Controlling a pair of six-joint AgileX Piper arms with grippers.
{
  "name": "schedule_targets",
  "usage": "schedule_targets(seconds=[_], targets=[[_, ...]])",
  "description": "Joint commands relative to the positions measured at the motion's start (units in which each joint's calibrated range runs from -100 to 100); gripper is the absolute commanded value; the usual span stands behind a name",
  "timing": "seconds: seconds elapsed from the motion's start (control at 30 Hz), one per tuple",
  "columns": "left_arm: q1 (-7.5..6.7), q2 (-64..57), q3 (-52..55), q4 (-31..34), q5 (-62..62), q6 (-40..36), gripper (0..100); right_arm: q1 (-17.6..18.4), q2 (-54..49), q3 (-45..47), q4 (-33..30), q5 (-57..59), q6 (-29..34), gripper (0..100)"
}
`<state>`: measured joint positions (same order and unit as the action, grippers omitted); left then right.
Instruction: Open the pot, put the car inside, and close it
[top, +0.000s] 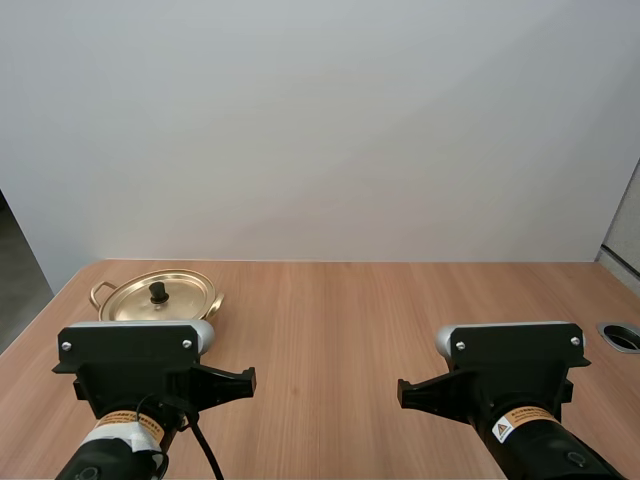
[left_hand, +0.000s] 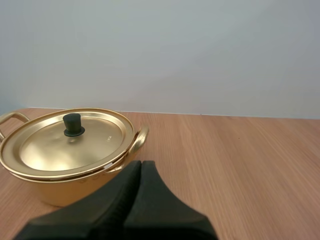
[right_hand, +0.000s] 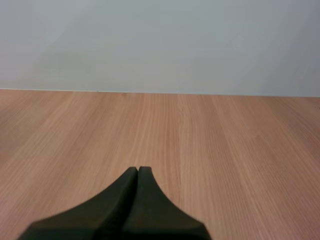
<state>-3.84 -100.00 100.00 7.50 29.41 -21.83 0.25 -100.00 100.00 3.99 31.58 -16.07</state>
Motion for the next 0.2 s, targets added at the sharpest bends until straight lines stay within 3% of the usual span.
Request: schedule_targets(seconds=[0.0, 0.17], targets=[[-0.05, 0.00, 0.00, 0.07, 0.05, 0.01, 0, 0.02, 0.00, 0.00, 0.02, -0.14, 0.02, 0], [-0.05, 0.00, 0.00, 0.07, 0.05, 0.01, 0, 0.02, 0.00, 0.00, 0.02, -0.14, 0.02, 0]])
